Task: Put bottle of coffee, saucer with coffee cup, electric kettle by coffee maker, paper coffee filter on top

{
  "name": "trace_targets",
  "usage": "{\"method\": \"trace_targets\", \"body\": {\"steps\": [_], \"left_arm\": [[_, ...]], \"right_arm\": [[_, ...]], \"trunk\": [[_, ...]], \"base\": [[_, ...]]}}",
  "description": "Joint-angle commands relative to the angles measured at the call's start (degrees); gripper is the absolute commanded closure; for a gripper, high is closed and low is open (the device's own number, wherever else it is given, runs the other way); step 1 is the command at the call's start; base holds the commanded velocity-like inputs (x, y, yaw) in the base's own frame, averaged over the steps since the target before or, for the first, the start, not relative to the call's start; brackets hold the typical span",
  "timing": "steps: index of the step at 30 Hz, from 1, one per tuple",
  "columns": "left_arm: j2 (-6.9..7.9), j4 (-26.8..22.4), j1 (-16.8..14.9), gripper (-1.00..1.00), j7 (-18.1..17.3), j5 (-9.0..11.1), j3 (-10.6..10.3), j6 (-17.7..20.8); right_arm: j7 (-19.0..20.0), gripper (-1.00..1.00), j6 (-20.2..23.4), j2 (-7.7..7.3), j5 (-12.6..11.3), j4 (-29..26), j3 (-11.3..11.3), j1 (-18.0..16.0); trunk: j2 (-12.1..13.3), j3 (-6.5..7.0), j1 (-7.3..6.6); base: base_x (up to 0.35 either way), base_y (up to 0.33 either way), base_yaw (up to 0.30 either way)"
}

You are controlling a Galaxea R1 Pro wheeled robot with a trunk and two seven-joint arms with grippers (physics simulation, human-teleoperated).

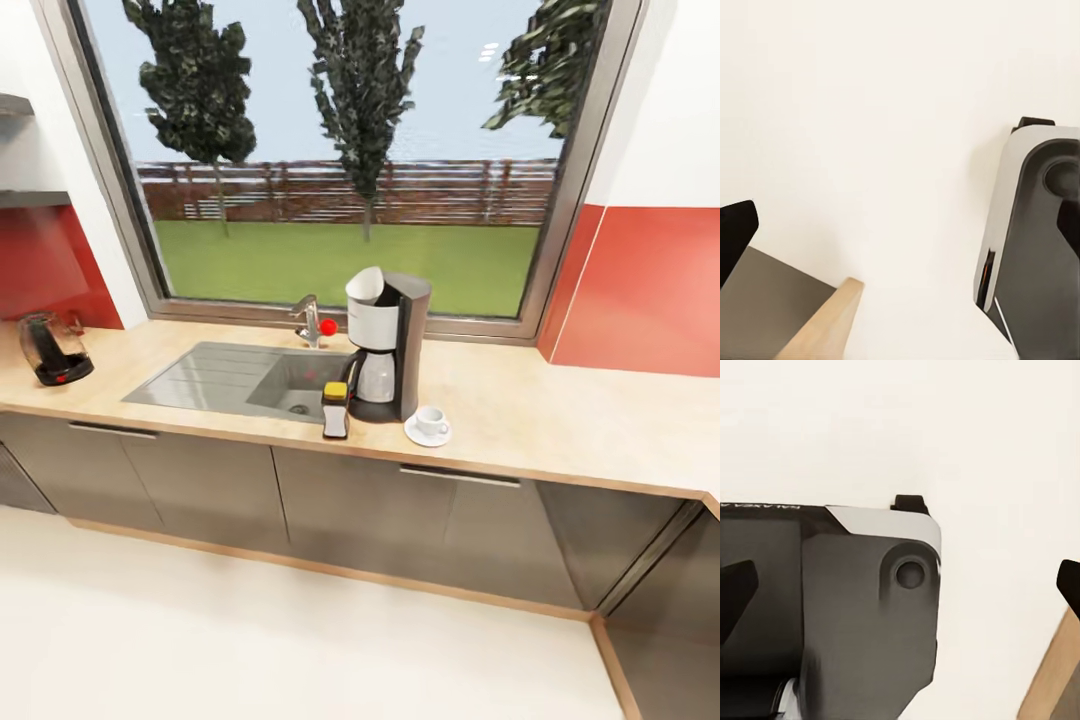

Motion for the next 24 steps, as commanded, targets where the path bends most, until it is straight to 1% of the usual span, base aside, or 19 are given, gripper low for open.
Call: {"method": "trace_targets", "body": {"steps": [1,16,21,23,24], "left_arm": [[0.0,0.08,-0.07,-1.0,0.06,-0.16,0.36,-0.25],[-0.16,-0.81,-0.46,-1.0,0.03,-0.29,0.35,-0.69],[-1.42,-0.51,-0.26,-1.0,0.0,-0.2,0.47,-0.81],[-2.61,-0.65,-0.25,-1.0,0.12,-0.48,0.26,-0.9],[-2.9,-0.71,-0.25,-1.0,0.13,-0.56,0.2,-0.95]], "right_arm": [[-0.21,-1.0,0.42,0.0,0.23,-0.14,0.05,-0.01],[-0.3,-1.0,0.48,-0.25,0.41,-0.14,0.19,-0.01],[-0.4,-1.0,0.6,-0.38,0.42,-0.14,0.18,-0.01],[-0.4,-1.0,0.59,-0.48,0.37,-0.18,0.1,-0.01],[-0.39,-1.0,0.59,-0.49,0.36,-0.19,0.09,-0.01]], "trunk": [[-0.11,-0.17,0.03],[-0.11,-1.01,0.03],[-0.11,-1.25,0.03],[-0.11,-1.32,0.03],[-0.11,-1.35,0.03]], "base": [[0.0,0.0,0.224],[0.0,0.0,0.23],[0.0,0.0,0.242],[0.0,0.0,0.256],[0.0,0.0,0.261]]}}
